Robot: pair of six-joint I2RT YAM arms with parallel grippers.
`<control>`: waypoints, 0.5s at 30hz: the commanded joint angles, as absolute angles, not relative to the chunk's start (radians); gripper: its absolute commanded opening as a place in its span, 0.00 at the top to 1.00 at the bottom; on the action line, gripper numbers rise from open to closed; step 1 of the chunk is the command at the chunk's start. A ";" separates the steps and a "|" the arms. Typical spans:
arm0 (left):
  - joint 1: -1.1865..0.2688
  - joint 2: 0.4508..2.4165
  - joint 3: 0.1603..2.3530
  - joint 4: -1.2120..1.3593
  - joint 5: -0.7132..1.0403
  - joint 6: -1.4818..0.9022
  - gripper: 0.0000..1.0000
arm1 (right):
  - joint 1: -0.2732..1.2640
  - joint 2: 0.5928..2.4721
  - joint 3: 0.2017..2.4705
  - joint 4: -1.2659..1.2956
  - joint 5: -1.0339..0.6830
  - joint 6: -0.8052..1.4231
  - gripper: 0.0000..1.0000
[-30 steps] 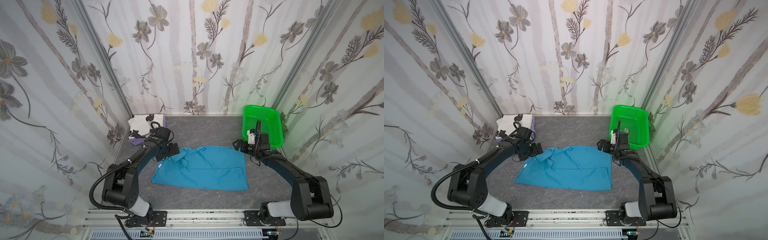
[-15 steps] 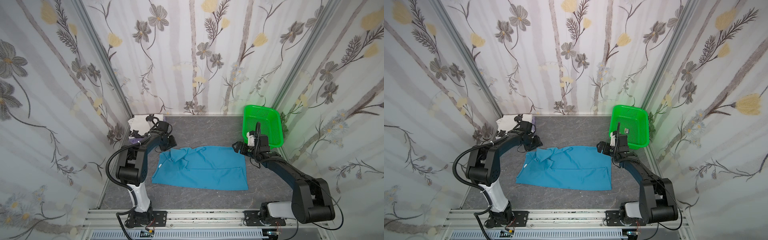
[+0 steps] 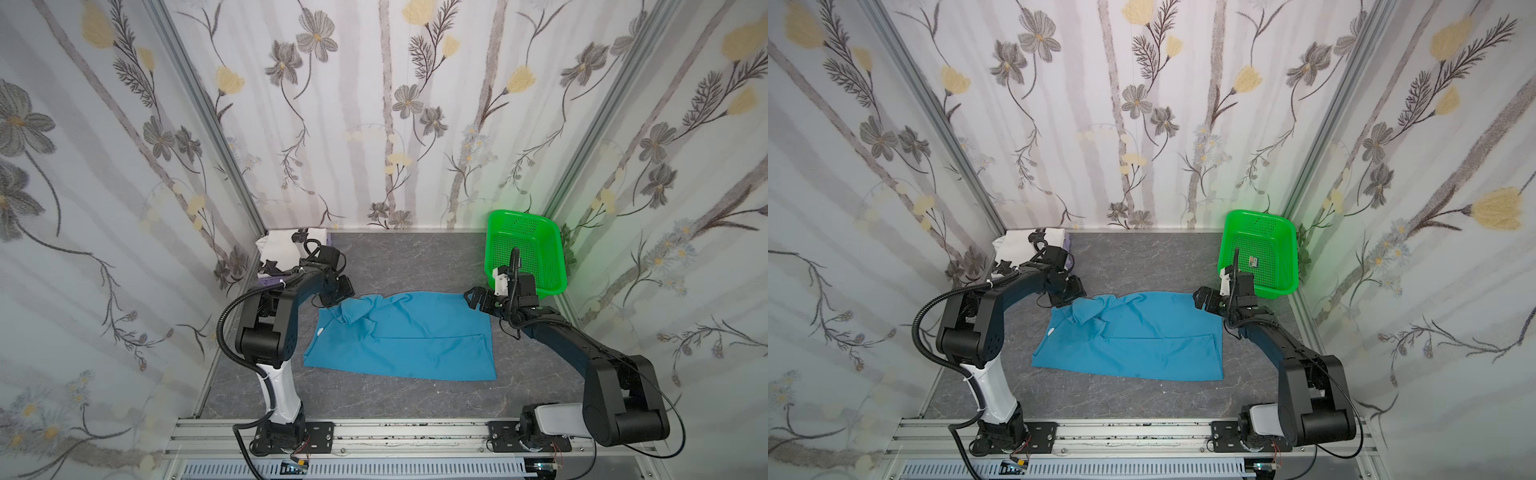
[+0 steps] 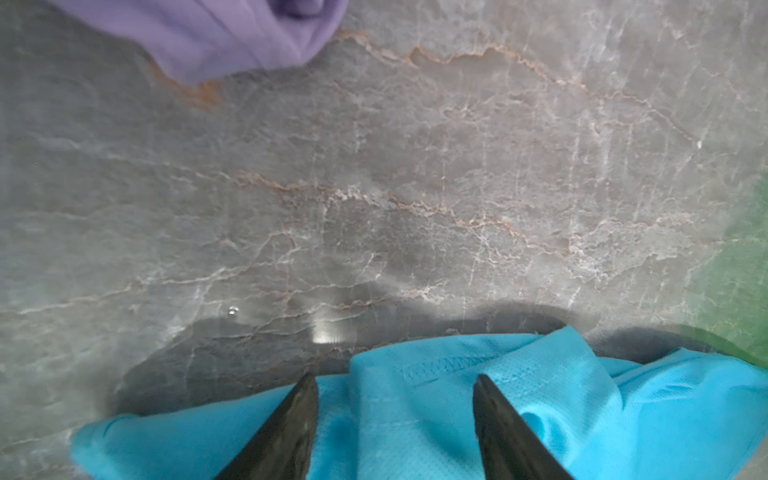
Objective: Fold and stack the t-shirts
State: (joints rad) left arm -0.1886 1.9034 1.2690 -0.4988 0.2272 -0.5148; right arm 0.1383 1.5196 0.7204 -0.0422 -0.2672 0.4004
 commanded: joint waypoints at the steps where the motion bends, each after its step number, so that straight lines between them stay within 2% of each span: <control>1: -0.187 1.921 1.268 -0.483 0.221 -0.537 0.68 | 0.140 1.525 0.728 -0.003 -0.271 0.410 0.00; 3: -0.186 1.916 1.264 -0.459 0.222 -0.546 0.90 | 0.141 1.523 0.724 -0.003 -0.271 0.412 0.00; 4: -0.187 1.912 1.267 -0.452 0.219 -0.550 0.94 | 0.141 1.520 0.719 -0.002 -0.271 0.413 0.00; 7: -0.187 1.891 1.288 -0.459 0.219 -0.541 1.00 | 0.141 1.518 0.717 -0.001 -0.268 0.414 0.00; 15: -0.230 1.677 1.211 -0.457 0.229 -0.467 1.00 | 0.147 1.527 0.717 0.013 -0.276 0.423 0.00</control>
